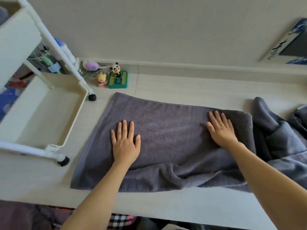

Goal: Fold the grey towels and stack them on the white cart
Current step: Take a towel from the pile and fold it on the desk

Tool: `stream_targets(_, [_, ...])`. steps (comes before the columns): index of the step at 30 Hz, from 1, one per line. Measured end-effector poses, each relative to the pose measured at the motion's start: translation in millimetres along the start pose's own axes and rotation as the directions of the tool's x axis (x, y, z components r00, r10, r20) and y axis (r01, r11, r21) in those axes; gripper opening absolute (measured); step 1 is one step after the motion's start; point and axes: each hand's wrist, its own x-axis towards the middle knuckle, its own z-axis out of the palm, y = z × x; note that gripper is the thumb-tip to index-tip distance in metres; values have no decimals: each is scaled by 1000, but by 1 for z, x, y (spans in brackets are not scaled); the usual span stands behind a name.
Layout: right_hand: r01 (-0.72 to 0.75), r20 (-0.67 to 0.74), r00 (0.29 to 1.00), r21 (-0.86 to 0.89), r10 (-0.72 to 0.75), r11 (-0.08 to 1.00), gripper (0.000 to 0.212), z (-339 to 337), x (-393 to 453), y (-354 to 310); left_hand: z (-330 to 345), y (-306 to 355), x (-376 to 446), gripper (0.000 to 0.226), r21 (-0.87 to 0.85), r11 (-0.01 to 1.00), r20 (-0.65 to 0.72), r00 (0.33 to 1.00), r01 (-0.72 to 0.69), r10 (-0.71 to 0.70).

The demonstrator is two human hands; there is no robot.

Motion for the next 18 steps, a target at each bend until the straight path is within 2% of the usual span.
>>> stream_targets(1, [30,-22,999,13,-30,999,55,-3,-2,-2,-1,5,1,71,-12,1000,9,1000,8,-8])
stream_targets(3, [117,-180,977,13,-112,993,56,-2,-22,-16,-4,20,-3,71,-76,997,3,1000,19,-19])
stream_targets(5, [175,-257,950,-39,-179,984,59,8,-57,-27,-4,40,-18,68,-122,991,-30,998,-57,54])
stream_targets(7, [207,-190,954,-151,-233,967,67,24,-82,-28,3,50,-34,65,-99,981,-23,986,-164,163])
stream_targets(9, [211,-95,969,-169,-229,963,75,33,-82,-20,11,50,-39,65,-30,981,6,981,-194,194])
stream_targets(12, [228,-28,971,-179,-236,957,85,23,-43,-13,9,53,-28,67,3,991,28,990,-137,137])
stream_targets(14, [239,34,971,-173,-236,956,77,11,-24,-21,2,63,-23,73,-21,997,81,994,-68,69])
stream_targets(16, [264,-2,963,-176,-268,948,70,6,-28,-33,-3,76,-27,77,-68,995,73,994,-72,77])
stream_targets(18, [286,-94,948,-172,-305,943,73,12,-57,-39,-3,86,-40,71,-88,981,50,983,-173,178])
